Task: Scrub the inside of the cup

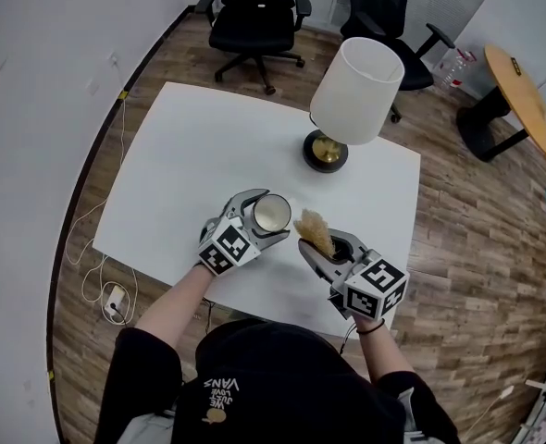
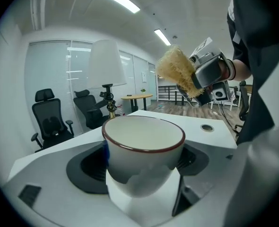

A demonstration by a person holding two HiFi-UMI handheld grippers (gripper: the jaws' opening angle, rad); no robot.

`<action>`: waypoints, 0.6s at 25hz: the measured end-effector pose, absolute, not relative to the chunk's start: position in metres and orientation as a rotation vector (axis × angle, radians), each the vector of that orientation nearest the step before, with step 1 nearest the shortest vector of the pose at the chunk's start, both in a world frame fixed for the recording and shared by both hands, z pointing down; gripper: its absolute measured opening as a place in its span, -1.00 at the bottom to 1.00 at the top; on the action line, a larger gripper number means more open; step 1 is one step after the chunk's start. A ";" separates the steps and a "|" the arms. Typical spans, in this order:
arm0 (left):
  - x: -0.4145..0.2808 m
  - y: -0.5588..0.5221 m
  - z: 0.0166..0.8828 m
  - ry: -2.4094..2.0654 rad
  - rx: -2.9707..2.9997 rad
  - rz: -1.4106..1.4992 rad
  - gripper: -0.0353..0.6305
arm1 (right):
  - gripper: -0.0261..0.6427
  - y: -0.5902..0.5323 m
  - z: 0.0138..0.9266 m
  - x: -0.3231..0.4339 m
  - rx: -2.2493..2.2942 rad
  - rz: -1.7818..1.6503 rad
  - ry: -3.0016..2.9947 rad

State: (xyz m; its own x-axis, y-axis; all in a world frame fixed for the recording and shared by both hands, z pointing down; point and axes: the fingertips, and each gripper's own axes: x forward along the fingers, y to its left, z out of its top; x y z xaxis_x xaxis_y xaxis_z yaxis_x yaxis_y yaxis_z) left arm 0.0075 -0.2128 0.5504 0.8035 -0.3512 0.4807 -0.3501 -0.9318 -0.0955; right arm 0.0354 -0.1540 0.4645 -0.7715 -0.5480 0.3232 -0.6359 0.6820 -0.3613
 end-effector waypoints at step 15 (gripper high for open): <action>-0.001 -0.179 0.503 0.541 -2.560 -1.031 0.30 | -0.64 -0.139 0.473 0.004 0.565 0.525 -2.549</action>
